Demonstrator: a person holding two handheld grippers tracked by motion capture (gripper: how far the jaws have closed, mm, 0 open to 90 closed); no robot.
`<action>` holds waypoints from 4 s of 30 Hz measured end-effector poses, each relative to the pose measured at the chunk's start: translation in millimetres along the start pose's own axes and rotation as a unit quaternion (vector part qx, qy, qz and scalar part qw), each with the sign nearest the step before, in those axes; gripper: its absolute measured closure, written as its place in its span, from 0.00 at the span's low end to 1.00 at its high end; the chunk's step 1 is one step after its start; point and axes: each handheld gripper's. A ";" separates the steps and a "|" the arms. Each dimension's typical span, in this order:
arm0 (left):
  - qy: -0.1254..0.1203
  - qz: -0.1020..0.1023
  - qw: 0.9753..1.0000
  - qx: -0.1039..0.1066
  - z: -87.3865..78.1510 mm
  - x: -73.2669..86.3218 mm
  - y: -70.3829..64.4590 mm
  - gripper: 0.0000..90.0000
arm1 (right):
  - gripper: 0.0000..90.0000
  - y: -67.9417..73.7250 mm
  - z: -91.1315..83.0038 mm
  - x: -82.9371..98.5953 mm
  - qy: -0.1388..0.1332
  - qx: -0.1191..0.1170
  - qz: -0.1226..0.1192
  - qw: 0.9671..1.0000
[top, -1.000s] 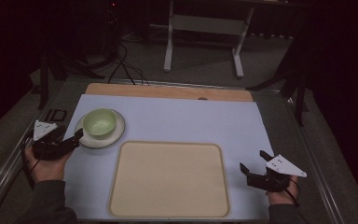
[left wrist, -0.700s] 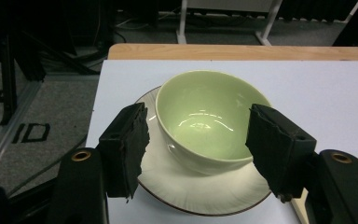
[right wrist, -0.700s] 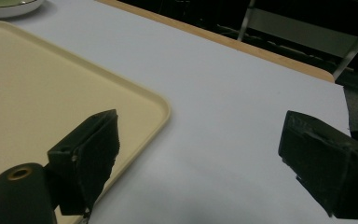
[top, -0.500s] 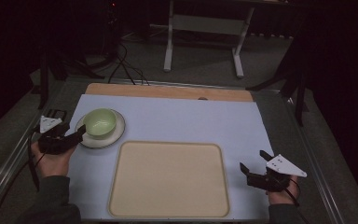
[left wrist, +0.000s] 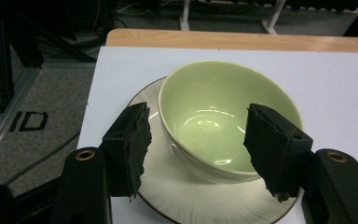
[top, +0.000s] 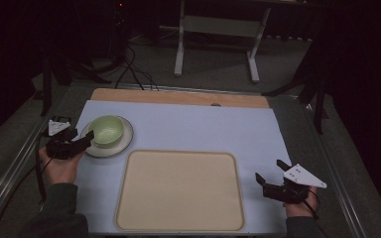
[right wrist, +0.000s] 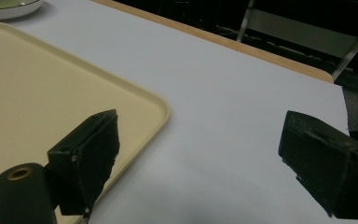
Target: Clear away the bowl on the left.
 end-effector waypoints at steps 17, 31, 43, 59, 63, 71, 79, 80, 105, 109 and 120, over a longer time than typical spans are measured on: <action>0.037 -0.017 0.999 -0.002 30.0 -2.3 -1.0 0.48 | 0.13 -0.2 -0.1 -0.2 -0.002 0.000 -0.001 1.000; 0.076 -0.027 0.997 -0.010 50.7 -0.6 -4.5 0.49 | 0.13 0.1 -0.4 -0.2 -0.003 -0.002 -0.003 1.000; 0.102 -0.072 0.992 -0.005 64.3 -1.0 0.4 0.64 | 0.13 -0.3 -1.3 0.2 -0.004 -0.003 -0.005 1.000; 0.116 -0.113 0.987 0.008 68.0 -1.4 8.6 0.80 | 0.13 0.4 -1.8 0.4 -0.002 -0.003 -0.006 1.000; 0.116 -0.123 0.986 0.003 67.4 -1.8 8.7 0.85 | 0.13 0.3 -1.9 0.4 -0.002 -0.002 -0.006 1.000; 0.116 -0.127 0.985 -0.007 65.5 -1.0 7.1 0.92 | 0.13 0.2 -2.0 0.4 -0.002 -0.002 -0.006 1.000; 0.106 -0.130 0.986 0.001 62.5 -1.2 5.6 0.93 | 0.13 0.1 -2.1 0.4 -0.003 -0.002 -0.006 1.000; 0.104 -0.132 0.986 0.007 61.7 -1.2 6.1 0.93 | 0.13 0.1 -2.1 0.4 -0.003 -0.002 -0.006 1.000; 0.068 -0.146 0.985 0.059 42.4 -1.8 9.6 0.92 | 0.13 -0.3 -3.5 0.6 -0.007 0.001 -0.005 1.000; 0.059 -0.143 0.986 0.065 35.5 -2.1 10.2 0.92 | 0.13 -0.5 -3.6 0.6 -0.008 0.001 -0.005 1.000; 0.050 -0.128 0.987 0.077 23.5 -1.9 5.7 0.92 | 0.13 -0.5 -4.0 0.8 -0.008 0.002 -0.004 1.000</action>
Point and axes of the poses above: each handheld gripper's, and its own axes: z roughly forward along the jaws, x roughly out of its underside, y roughly to its left, and after that the axes turned 12 degrees about y, right-handed
